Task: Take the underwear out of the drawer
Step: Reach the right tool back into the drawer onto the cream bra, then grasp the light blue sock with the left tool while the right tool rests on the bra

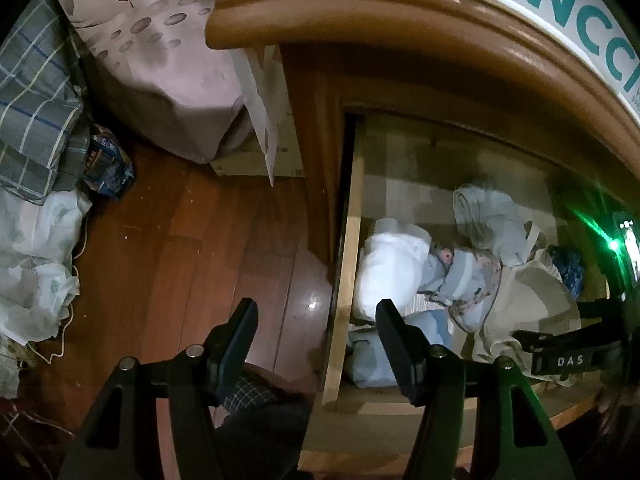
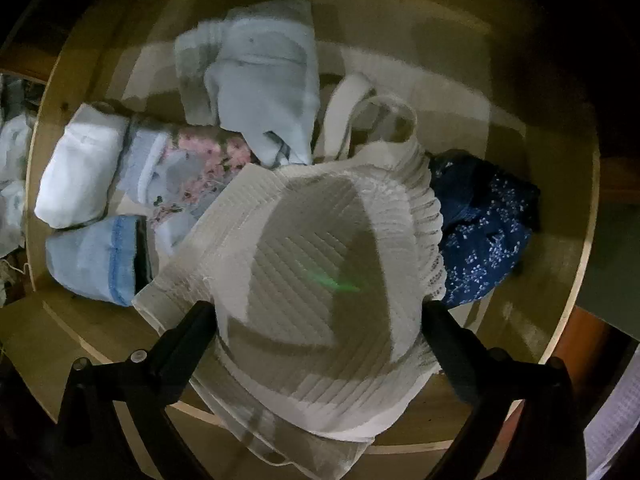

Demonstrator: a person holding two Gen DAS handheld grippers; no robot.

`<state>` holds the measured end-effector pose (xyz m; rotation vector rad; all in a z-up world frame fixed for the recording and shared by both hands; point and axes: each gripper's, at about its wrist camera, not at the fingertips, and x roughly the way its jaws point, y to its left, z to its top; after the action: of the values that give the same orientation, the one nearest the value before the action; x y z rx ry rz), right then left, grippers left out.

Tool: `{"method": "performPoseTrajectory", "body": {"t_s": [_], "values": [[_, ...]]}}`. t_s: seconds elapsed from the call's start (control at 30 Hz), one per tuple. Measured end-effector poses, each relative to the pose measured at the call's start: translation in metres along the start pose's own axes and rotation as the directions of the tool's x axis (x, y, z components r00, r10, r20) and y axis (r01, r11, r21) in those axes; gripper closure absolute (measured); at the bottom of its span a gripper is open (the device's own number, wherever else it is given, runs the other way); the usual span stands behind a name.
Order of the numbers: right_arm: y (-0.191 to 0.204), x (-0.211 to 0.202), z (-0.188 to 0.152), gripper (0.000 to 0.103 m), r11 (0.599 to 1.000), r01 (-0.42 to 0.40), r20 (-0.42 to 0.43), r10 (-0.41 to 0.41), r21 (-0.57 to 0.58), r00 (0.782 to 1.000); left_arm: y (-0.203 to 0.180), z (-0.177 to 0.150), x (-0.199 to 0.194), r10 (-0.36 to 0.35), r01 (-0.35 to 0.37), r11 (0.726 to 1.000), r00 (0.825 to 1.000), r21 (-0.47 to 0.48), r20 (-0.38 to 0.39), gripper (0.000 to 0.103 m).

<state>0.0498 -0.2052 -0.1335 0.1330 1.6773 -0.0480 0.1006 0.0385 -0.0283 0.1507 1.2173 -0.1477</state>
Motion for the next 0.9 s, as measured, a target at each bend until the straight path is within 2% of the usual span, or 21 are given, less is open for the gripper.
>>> {"method": "performPoseTrajectory", "body": {"t_s": [0.07,0.17,0.23,0.33,0.43,0.53,0.77,0.9], "values": [[-0.001,0.003,0.002,0.003,1.0,-0.004,-0.02,0.004,0.0,1.0,-0.002,-0.001,0.002,0.003,-0.003,1.0,1.0,0.007,-0.01,0.04],[-0.001,0.004,0.003,0.014,1.0,0.0,-0.015,-0.001,-0.019,1.0,-0.005,-0.003,0.006,0.002,-0.001,1.0,1.0,0.012,-0.027,0.04],[0.001,0.002,0.0,0.029,0.999,0.006,-0.006,-0.006,-0.042,1.0,-0.007,-0.003,0.009,-0.005,0.005,1.0,0.999,0.015,-0.04,0.04],[0.003,-0.002,-0.009,0.042,0.997,0.025,0.02,-0.024,-0.07,1.0,-0.011,-0.005,0.013,-0.036,0.038,0.999,0.997,0.025,-0.073,0.04],[-0.005,-0.002,-0.021,0.05,0.996,0.056,0.043,-0.053,-0.074,0.998,-0.02,-0.008,0.019,-0.05,0.055,0.997,0.993,0.05,-0.107,0.04],[-0.014,-0.004,-0.026,0.053,0.993,0.091,0.057,-0.087,-0.071,0.995,-0.028,-0.009,0.023,-0.068,0.08,0.993,0.988,0.082,-0.136,0.04],[-0.038,-0.008,-0.041,0.056,0.997,0.076,0.067,-0.074,-0.03,0.995,-0.048,-0.011,0.038,-0.053,0.084,0.987,0.976,0.139,-0.211,0.038],[-0.037,0.001,-0.035,0.057,0.998,0.061,0.073,-0.059,-0.016,0.996,-0.059,-0.009,0.042,0.0,0.039,0.983,0.978,0.182,-0.207,0.034]]}}
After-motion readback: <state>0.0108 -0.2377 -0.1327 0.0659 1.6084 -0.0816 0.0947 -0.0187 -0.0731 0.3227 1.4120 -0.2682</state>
